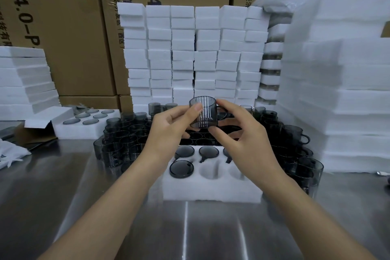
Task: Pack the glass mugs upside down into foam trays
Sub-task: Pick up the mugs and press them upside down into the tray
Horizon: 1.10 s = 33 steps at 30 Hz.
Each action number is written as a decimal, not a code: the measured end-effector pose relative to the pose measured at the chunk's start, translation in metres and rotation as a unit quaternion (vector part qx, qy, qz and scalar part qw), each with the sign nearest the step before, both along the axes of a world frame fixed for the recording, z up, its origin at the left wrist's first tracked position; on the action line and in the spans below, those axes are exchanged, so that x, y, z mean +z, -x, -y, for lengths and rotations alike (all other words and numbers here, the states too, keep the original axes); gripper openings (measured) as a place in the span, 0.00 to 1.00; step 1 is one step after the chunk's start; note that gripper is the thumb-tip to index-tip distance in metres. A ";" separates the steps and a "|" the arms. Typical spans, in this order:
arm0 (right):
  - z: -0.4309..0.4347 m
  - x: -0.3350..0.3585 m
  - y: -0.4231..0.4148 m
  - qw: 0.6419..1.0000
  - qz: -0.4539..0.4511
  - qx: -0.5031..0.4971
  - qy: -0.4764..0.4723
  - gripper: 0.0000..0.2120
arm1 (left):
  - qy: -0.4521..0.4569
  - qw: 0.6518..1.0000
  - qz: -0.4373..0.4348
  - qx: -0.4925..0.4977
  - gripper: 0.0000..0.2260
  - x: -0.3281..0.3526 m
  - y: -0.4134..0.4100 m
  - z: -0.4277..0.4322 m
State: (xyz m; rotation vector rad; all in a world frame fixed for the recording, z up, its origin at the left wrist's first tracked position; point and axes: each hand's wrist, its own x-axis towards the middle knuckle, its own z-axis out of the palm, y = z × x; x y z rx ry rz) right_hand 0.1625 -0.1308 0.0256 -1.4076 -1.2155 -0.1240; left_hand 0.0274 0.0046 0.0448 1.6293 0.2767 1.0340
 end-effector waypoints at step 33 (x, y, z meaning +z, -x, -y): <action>0.003 0.011 0.003 0.988 -0.127 0.023 -0.085 0.23 | 0.026 0.996 -0.024 -0.082 0.18 0.000 0.000 0.004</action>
